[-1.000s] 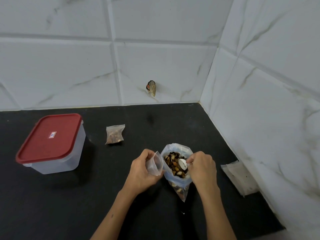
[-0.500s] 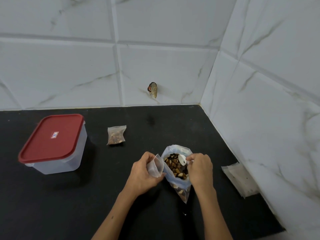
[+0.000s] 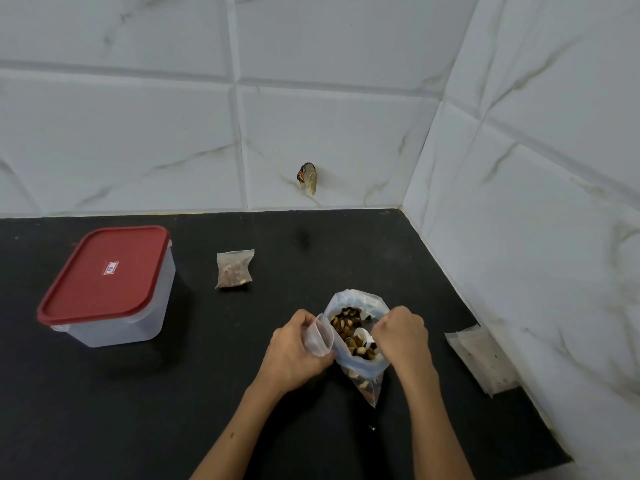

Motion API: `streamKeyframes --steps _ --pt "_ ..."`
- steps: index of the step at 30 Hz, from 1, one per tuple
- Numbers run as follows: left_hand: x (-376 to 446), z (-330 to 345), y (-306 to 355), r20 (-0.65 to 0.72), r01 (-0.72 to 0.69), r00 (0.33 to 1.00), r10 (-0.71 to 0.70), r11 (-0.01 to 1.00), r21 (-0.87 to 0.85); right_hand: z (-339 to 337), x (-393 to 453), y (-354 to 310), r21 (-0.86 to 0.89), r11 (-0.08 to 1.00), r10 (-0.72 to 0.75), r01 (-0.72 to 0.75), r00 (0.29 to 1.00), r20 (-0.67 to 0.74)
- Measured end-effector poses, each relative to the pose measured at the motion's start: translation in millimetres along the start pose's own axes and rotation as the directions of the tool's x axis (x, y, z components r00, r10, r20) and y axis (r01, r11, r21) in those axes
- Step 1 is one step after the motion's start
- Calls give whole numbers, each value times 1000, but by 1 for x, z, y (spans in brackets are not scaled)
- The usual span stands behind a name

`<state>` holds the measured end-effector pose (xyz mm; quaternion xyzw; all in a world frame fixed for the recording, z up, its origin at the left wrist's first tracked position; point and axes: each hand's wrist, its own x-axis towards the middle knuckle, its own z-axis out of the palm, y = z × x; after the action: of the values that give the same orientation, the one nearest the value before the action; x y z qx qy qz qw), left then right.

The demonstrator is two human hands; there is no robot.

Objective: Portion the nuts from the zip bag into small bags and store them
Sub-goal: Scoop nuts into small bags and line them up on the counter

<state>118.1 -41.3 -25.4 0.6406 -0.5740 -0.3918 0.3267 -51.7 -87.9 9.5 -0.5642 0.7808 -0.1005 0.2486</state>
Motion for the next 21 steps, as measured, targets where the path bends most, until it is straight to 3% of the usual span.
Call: streamKeyframes --steps 5,9,16,21 --pt "-3 5 2 0 19 1000 -20 991 -131 0 3 -1 52 997 47 -48 999 22" --pt "-2 7 3 -22 18 1000 -22 987 -157 11 2 1 71 997 -15 16 1000 -19" --pt "-2 7 1 5 56 998 -56 988 -143 -4 -3 -3 -69 997 -20 22 999 35" --pt "2 11 0 -37 71 996 -77 987 -145 9 2 -1 85 996 -15 16 1000 -3"
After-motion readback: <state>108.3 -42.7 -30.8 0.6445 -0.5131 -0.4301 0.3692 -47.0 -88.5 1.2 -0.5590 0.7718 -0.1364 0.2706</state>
